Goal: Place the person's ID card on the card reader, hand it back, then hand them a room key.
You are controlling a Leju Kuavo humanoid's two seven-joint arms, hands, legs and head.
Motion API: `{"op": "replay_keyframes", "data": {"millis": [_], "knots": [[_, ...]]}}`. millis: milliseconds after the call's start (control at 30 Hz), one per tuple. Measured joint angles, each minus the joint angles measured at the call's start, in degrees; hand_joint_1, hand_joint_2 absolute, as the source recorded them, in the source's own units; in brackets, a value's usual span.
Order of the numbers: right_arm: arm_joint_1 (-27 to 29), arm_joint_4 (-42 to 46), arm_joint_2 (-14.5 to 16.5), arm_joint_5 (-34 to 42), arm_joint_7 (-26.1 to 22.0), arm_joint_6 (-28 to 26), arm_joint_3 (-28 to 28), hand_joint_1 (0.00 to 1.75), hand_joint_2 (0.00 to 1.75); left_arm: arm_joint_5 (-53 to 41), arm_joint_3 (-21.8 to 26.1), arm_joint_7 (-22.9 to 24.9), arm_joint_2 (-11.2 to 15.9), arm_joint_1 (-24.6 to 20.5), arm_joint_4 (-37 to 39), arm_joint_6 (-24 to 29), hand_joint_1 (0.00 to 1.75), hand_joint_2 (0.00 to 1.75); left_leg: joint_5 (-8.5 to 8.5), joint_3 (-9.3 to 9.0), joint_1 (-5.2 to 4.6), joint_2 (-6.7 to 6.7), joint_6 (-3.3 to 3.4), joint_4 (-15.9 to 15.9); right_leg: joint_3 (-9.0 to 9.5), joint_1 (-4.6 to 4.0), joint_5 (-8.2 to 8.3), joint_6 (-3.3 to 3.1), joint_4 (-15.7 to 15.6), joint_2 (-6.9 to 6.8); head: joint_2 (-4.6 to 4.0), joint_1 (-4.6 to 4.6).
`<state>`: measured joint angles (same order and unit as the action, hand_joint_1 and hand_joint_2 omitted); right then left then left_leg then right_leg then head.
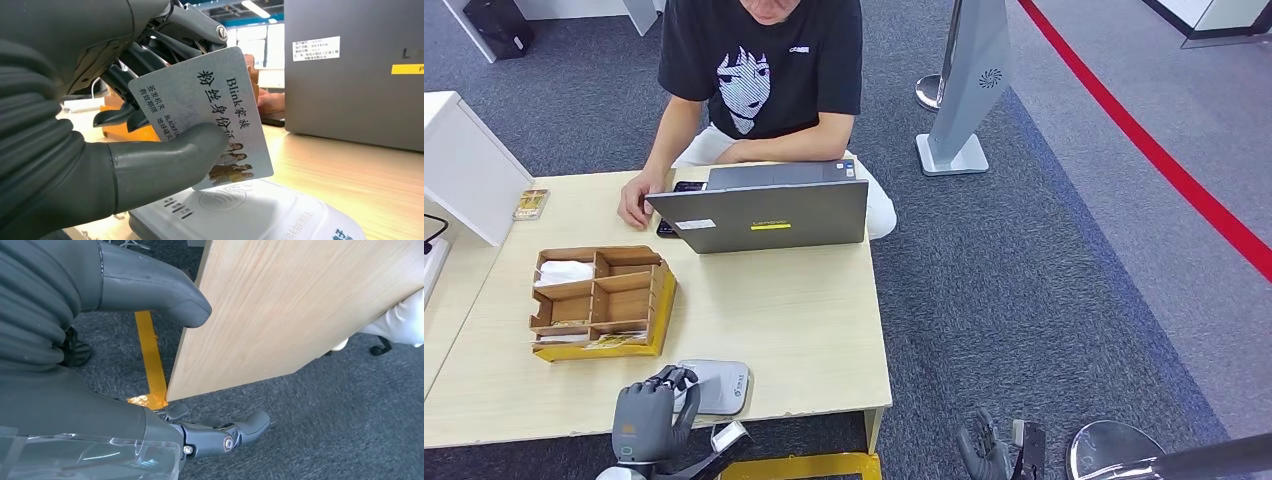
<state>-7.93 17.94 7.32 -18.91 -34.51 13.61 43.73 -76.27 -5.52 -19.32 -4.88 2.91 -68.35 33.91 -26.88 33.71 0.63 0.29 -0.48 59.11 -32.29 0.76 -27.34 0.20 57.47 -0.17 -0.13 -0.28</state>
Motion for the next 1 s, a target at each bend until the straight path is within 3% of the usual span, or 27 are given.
{"op": "replay_keyframes", "data": {"millis": [300,500,767,1000], "knots": [[-1.07,-0.18,0.1,-2.09,1.19,0.4,0.16,0.0,1.75,-6.76,-0.31,4.81,3.31,-1.59,-13.94,-1.62,1.75,1.75,0.1,0.02,0.02,-0.03,-0.02,0.0,-0.02,-0.02,0.02,0.0,0.01,-0.04,0.0,0.01],[-2.41,-0.48,0.49,-3.55,2.09,0.69,-0.58,0.0,1.75,-12.57,-0.41,10.09,10.6,-10.43,-19.01,-6.76,1.75,1.75,0.25,0.03,0.08,-0.1,-0.11,-0.01,-0.06,-0.05,0.14,-0.13,0.04,-0.12,0.0,-0.03],[-3.83,-0.99,0.54,-3.9,2.84,0.88,-2.25,0.0,1.75,-13.41,-1.21,15.48,21.14,-28.62,-9.58,-13.17,1.75,1.75,0.5,0.11,0.15,-0.01,-0.2,-0.01,-0.19,-0.09,0.39,-0.28,0.1,-0.01,0.0,-0.02],[-4.12,-1.3,0.61,-3.85,2.97,0.86,-2.82,0.0,1.75,-13.46,-5.66,21.14,25.85,-35.09,-2.24,-13.3,1.75,1.75,0.5,0.15,0.11,0.05,-0.2,0.0,-0.27,-0.08,0.42,-0.3,0.1,0.08,0.0,-0.01]]}}
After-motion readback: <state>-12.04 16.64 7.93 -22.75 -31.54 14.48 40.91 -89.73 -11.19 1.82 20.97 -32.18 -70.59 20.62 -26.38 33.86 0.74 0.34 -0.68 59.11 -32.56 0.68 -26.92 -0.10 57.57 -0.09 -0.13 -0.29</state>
